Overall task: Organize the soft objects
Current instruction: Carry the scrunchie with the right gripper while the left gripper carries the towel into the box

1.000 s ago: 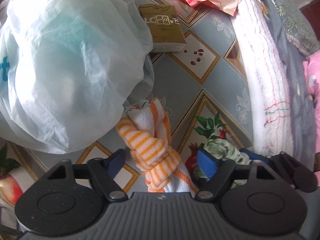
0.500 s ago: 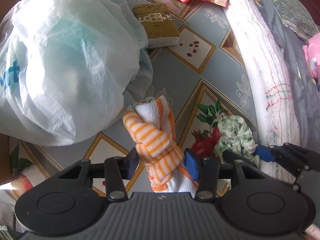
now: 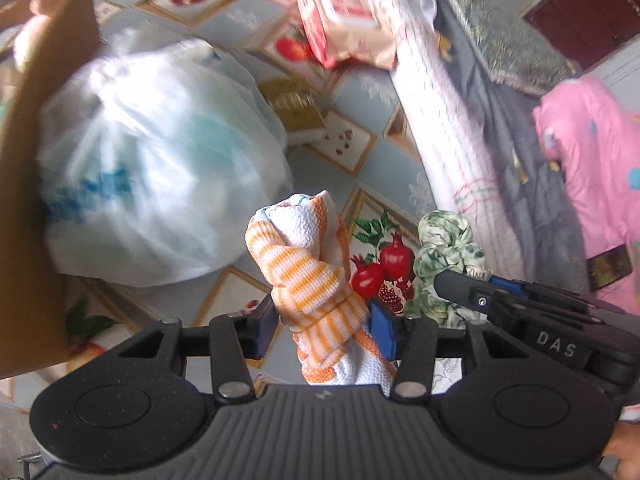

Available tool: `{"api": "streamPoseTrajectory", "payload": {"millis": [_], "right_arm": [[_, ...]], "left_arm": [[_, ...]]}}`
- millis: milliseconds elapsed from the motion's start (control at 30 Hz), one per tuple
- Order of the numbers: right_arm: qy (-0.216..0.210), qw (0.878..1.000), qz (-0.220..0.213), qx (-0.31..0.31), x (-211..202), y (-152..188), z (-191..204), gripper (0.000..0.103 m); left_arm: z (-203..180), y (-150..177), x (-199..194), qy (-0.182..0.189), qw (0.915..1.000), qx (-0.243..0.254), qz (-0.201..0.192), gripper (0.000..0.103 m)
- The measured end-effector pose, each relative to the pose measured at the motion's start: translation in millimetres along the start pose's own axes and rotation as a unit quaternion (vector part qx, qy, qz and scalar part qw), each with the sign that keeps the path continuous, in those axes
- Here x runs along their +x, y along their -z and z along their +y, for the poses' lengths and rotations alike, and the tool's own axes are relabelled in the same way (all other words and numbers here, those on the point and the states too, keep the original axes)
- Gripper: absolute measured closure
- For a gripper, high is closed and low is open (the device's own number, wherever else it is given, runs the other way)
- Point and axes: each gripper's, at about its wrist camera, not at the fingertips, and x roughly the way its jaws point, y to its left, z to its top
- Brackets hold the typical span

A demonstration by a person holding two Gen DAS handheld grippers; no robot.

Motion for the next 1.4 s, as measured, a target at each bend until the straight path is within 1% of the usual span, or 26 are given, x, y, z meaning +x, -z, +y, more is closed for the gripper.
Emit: {"api": "streamPoseTrajectory", "payload": {"millis": [67, 200, 333, 467, 567, 667, 700, 800, 900, 1000, 1100, 1200, 1333, 1400], "right_arm": [[-0.021, 1.0, -0.006, 0.002, -5.5, -3.1, 19.3, 0.08], [-0.063, 0.998, -0.012, -0.008, -5.4, -10.1, 66.6, 0.08], [-0.106, 0.994, -0.01, -0.021, 4.6, -18.1, 123.7, 0.08], [-0.143, 0.989, -0.006, -0.036, 17.0, -27.2, 186.3, 0.08], [-0.164, 0.985, -0.008, -0.043, 27.7, -33.5, 232.0, 0.08], [-0.176, 0.983, -0.007, -0.048, 43.3, -37.4, 274.6, 0.08], [-0.175, 0.983, -0.006, -0.05, 49.2, -37.3, 285.0, 0.08], [-0.166, 0.985, 0.005, -0.054, 66.3, -31.0, 315.3, 0.08], [-0.14, 0.988, 0.023, -0.057, 83.5, -24.0, 334.6, 0.08], [-0.103, 0.992, 0.044, -0.065, 103.0, -18.9, 348.5, 0.079], [-0.081, 0.992, 0.06, -0.069, 120.0, -16.3, 357.2, 0.079], [-0.059, 0.993, 0.064, -0.084, 132.1, -15.9, 362.9, 0.079], [-0.033, 0.992, 0.075, -0.098, 143.7, -13.2, 369.0, 0.077], [-0.026, 0.991, 0.084, -0.106, 152.2, -12.7, 372.4, 0.076]], "left_arm": [[11.8, 1.1, -21.8, -0.003, 0.9999, -0.006, -0.013, 0.053], [45.0, 3.2, -63.3, -0.027, 0.9989, -0.023, -0.032, 0.053], [90.3, 6.1, -103.9, -0.055, 0.996, -0.05, -0.05, 0.053], [140.8, 8.3, -141.1, -0.081, 0.9908, -0.079, -0.074, 0.053], [178.3, 7.5, -161.1, -0.098, 0.9864, -0.098, -0.088, 0.053], [214.0, 5.5, -166.8, -0.117, 0.983, -0.113, -0.084, 0.053], [225.5, 4.1, -165.9, -0.119, 0.9825, -0.119, -0.08, 0.053], [253.9, -2.5, -153.5, -0.116, 0.9846, -0.119, -0.054, 0.053], [278.1, -7.4, -134.7, -0.095, 0.9874, -0.122, -0.032, 0.053], [293.2, -10.5, -118.1, -0.09, 0.9892, -0.114, -0.017, 0.053], [304.8, -9.5, -104.6, -0.083, 0.9906, -0.109, -0.002, 0.053], [313.1, -10.1, -91.4, -0.081, 0.9919, -0.097, 0.014, 0.052], [318.7, -10.7, -78.4, -0.092, 0.9929, -0.069, 0.029, 0.052], [319.5, -13.7, -77.5, -0.097, 0.9937, -0.05, 0.025, 0.051]]}}
